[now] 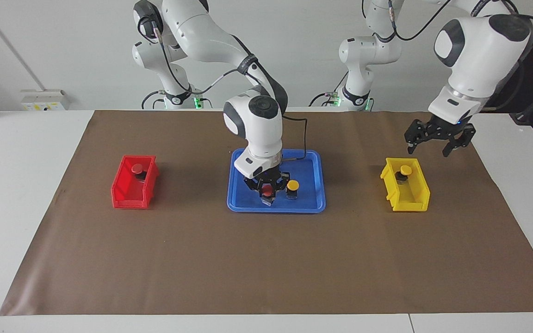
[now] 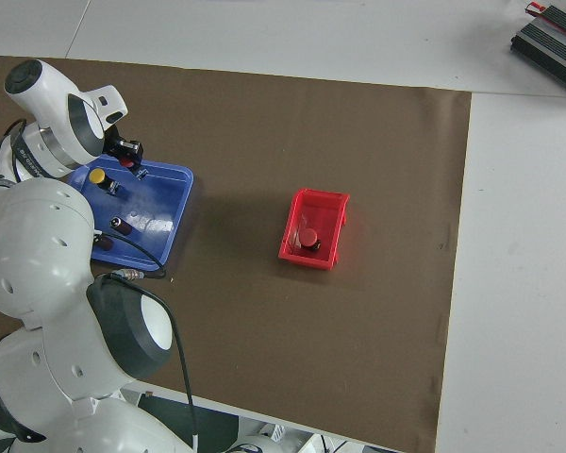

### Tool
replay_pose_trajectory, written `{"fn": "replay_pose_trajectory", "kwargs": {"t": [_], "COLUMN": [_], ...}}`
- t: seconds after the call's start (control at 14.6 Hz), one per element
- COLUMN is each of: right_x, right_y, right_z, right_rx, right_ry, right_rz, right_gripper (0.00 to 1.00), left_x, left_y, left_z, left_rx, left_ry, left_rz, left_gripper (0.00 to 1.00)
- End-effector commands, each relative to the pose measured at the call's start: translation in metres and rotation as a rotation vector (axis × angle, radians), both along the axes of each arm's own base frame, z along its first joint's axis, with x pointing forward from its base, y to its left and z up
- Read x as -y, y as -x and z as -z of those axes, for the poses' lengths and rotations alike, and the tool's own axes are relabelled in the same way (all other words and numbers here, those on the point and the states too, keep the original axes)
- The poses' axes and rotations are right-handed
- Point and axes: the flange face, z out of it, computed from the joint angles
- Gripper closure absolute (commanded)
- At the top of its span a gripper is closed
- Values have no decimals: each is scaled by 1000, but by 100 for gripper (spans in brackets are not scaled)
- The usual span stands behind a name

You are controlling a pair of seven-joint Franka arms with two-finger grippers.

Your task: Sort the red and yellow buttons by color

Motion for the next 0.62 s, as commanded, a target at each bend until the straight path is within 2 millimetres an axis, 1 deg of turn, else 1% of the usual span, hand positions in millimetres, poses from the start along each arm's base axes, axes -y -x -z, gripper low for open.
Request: {"fn": "replay_pose_trajectory", "kwargs": {"t": [0.0, 0.07, 0.14, 0.21, 0.27, 0.34, 0.41, 0.48, 0.55], "right_x": [115, 176, 223, 267, 304, 335, 366, 390, 405], "right_y": [-10, -8, -2, 4, 7, 8, 12, 15, 22], "right_z": [-74, -92, -99, -100, -95, -89, -80, -72, -57], "right_rx": [-47, -67, -102, -128, -142, -147, -148, -116, -102], "right_ry": [32, 43, 29, 20, 20, 16, 14, 16, 18], "right_rz": [-106, -151, -203, -223, -220, -243, -260, -271, -281], "right_gripper": [89, 89, 89, 89, 89, 89, 89, 89, 89], "left_x": [90, 124, 160, 192, 217, 246, 260, 272, 282], "left_y": [-4, -2, 6, 11, 16, 25, 30, 37, 41], "left_z": [50, 69, 77, 88, 97, 101, 106, 109, 121], "left_rx": [11, 12, 18, 22, 17, 21, 21, 19, 11], "left_ry": [27, 32, 31, 28, 33, 41, 47, 49, 47], "left_rz": [-53, -102, -115, -117, -125, -103, -100, -96, -97], "left_gripper": [0, 0, 0, 0, 0, 0, 0, 1, 2]}}
